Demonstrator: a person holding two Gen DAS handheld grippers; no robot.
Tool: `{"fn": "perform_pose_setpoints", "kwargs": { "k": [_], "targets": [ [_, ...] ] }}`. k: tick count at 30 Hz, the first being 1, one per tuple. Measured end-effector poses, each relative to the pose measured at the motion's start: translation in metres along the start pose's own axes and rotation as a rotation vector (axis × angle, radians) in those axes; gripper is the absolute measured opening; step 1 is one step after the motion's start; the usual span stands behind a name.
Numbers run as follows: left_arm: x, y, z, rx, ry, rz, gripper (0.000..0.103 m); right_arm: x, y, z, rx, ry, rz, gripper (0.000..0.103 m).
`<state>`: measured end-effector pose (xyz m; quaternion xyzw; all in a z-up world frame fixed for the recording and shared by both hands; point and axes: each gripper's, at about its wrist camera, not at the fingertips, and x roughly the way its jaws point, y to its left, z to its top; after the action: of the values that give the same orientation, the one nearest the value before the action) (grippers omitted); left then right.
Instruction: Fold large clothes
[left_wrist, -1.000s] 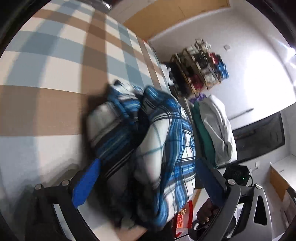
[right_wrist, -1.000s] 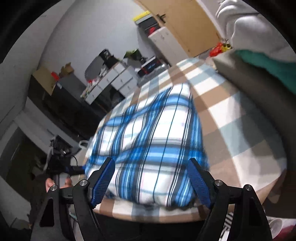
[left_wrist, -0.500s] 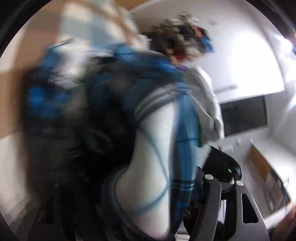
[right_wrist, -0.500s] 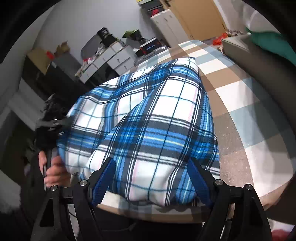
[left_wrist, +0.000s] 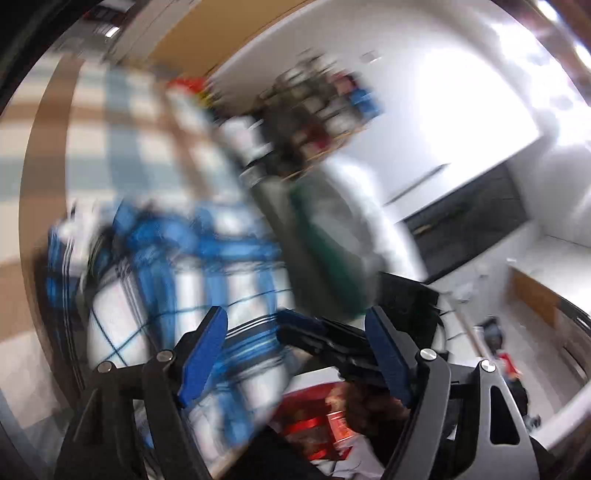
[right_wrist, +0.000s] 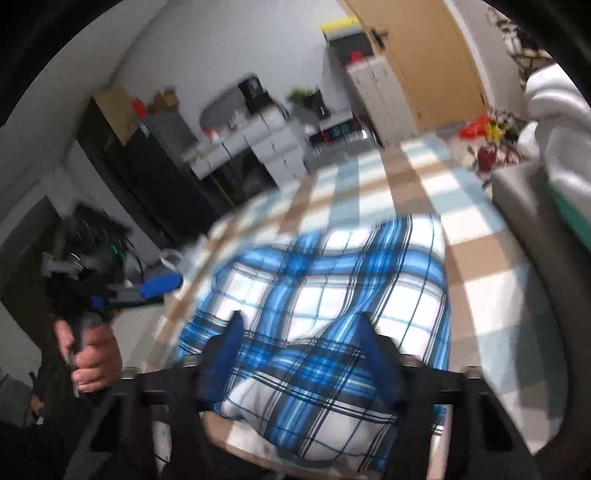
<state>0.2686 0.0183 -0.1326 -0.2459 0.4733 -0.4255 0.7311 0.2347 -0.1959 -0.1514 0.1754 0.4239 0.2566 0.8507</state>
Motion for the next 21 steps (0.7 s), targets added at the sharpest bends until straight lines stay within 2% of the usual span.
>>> {"fn": "perform_pose_setpoints", "kwargs": {
  "k": [1, 2, 3, 4, 5, 6, 8, 10, 13, 15, 17, 19, 21],
  "targets": [
    [0.012, 0.023, -0.004, -0.061, 0.031, 0.073, 0.073, 0.012, -0.005, -0.008, 0.02, 0.048, -0.018, 0.041],
    [0.018, 0.039, -0.009, -0.102, 0.044, 0.088, 0.07, 0.022, -0.009, -0.017, 0.03, 0.086, -0.028, 0.036],
    [0.02, 0.049, -0.015, -0.134, 0.04, 0.07, 0.07, 0.027, -0.01, -0.027, 0.022, 0.099, -0.028, 0.036],
    [0.013, 0.066, -0.023, -0.188, 0.003, 0.019, 0.066, 0.026, -0.009, -0.035, 0.016, 0.081, -0.018, 0.036],
    [0.008, 0.074, -0.027, -0.215, -0.021, -0.017, 0.058, 0.023, -0.009, -0.04, 0.021, 0.079, -0.004, 0.036],
    [0.003, 0.082, -0.031, -0.235, -0.04, -0.04, 0.054, 0.021, -0.01, -0.042, 0.028, 0.08, 0.005, 0.036],
    [-0.003, 0.09, -0.036, -0.249, -0.05, -0.045, 0.04, 0.02, -0.011, -0.046, 0.033, 0.086, 0.005, 0.033],
    [-0.008, 0.086, -0.042, -0.208, -0.052, -0.013, 0.04, 0.019, -0.007, -0.043, 0.009, 0.11, -0.007, 0.033],
    [-0.013, 0.072, -0.048, -0.143, -0.058, 0.051, 0.04, 0.018, 0.009, -0.021, -0.052, 0.145, -0.024, 0.034],
    [-0.004, 0.069, -0.046, -0.13, -0.071, 0.069, 0.04, 0.004, 0.017, 0.0, -0.093, 0.078, -0.015, 0.035],
    [0.011, 0.065, -0.046, -0.132, -0.079, 0.07, 0.04, 0.007, 0.028, 0.03, -0.13, 0.05, -0.038, 0.037],
    [0.016, 0.07, -0.049, -0.14, -0.091, 0.067, 0.04, 0.029, 0.04, 0.06, -0.179, 0.087, -0.043, 0.037],
    [0.017, 0.067, -0.053, -0.127, -0.099, 0.082, 0.04, 0.074, 0.054, 0.085, -0.238, 0.193, -0.118, 0.037]
  ]
}}
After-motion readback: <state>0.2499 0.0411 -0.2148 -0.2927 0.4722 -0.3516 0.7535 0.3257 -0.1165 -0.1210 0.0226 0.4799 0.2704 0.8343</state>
